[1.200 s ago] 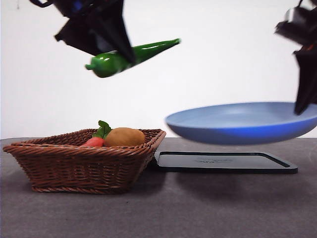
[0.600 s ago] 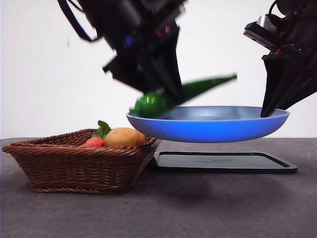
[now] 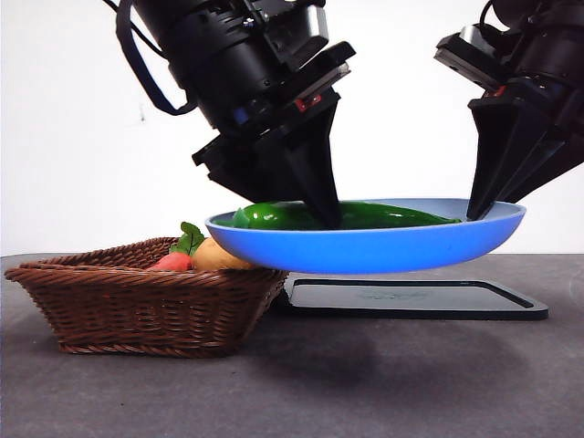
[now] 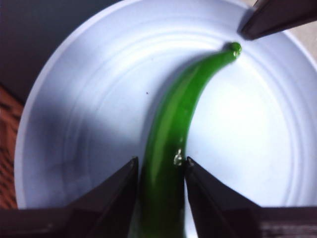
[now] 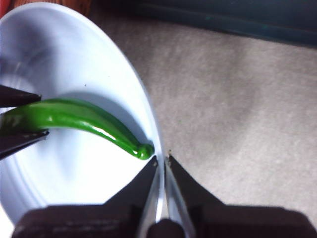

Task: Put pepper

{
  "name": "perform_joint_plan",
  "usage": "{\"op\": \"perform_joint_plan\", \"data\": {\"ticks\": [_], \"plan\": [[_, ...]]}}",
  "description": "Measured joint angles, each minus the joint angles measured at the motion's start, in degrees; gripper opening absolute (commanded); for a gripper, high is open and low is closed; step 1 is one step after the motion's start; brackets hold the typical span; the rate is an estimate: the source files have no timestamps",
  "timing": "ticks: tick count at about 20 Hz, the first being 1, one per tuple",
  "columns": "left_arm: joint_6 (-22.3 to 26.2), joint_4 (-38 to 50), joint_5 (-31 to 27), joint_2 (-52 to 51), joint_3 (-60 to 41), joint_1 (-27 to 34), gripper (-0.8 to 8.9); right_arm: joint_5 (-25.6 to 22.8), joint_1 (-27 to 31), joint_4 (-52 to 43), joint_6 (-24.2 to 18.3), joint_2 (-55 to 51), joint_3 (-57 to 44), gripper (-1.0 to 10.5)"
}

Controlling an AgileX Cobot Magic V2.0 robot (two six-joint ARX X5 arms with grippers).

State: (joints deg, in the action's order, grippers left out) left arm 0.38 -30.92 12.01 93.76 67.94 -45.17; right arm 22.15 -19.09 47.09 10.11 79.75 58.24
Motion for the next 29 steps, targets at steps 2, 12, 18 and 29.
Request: {"op": "perform_joint_plan", "data": {"ticks": [2, 12, 18, 29], "plan": [[0.0, -0.5, 0.0, 0.0, 0.0, 0.0, 2.25, 0.0, 0.0, 0.0, 0.0, 0.0, 0.0, 0.0], [-0.5, -8.8, 0.0, -6.7, 11.0, 0.0, 2.36, 0.0, 1.9, 0.8, 0.2, 0.0, 0.0, 0.0], [-0.4, -13.2, 0.0, -16.5, 18.3, 0.0, 2.34, 0.0, 10.8, -2.1, 0.2, 0.8, 3.5, 0.0], [-0.4, -14.9, 0.0, -33.8, 19.5, 0.0, 2.32, 0.0, 16.9, -6.7, 0.2, 25.4, 21.0, 0.0]]}}
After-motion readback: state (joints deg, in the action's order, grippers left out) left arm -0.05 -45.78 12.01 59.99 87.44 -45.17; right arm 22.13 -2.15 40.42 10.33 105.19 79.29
